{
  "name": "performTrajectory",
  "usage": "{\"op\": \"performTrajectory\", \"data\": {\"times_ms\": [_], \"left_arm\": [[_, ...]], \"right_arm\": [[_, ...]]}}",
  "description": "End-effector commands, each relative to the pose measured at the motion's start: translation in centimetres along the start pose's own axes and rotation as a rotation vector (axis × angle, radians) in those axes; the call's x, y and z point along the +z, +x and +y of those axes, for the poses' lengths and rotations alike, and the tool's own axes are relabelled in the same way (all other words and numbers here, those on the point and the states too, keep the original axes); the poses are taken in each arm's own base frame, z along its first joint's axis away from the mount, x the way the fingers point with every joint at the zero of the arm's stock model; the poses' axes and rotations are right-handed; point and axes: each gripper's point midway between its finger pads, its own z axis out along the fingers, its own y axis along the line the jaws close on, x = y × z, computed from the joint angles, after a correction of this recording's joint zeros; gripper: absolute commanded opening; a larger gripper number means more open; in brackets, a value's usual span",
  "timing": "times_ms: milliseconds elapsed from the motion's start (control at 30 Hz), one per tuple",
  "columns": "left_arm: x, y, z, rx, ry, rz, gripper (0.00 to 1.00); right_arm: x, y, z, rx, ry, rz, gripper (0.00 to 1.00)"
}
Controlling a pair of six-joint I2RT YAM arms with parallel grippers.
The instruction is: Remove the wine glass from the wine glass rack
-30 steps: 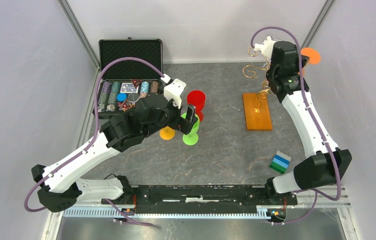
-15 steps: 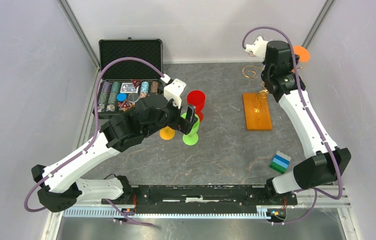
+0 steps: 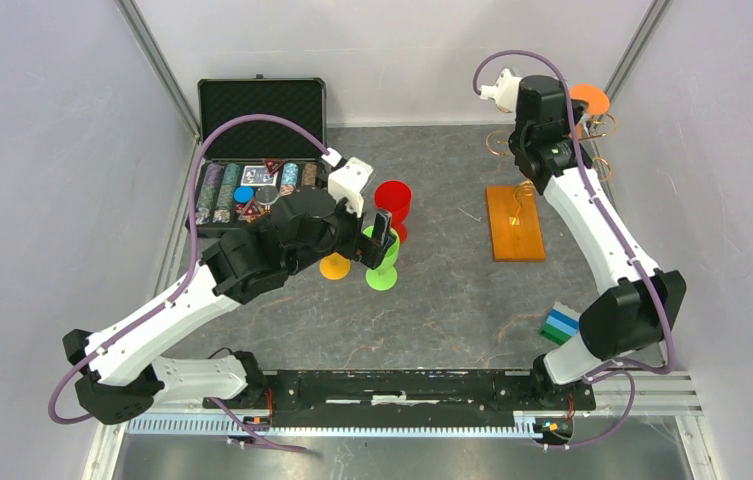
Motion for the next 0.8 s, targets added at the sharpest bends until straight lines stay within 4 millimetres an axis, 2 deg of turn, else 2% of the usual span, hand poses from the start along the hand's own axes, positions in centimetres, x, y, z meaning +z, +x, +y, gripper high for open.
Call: {"op": "performTrajectory", "data": {"times_ms": [0,433,633,767], "left_arm": [[-0.1,-1.6,0.2,0.032,-0.003,-0.057,1.00],[0.0,-1.6,0.3,0.034,-0.011,-0.054,1.00],[0.3,-1.7,0.3,0.042,-0.017,-0.044,1.00],[0.3,-1.9,0.3,0.036,-0.020,-0.045,1.00]], "right_arm": [[-0.1,-0.2,-3.6,0.046,0.131,0.042,0.00],[1.2,0.1,-6.2,0.074,0.249,0.085,0.00],[2.2,1.0,-6.9,0.116,0.273,0.113,0.00],[2.4,1.9,-8.2,0.178,0.327,0.146,0.00]]}}
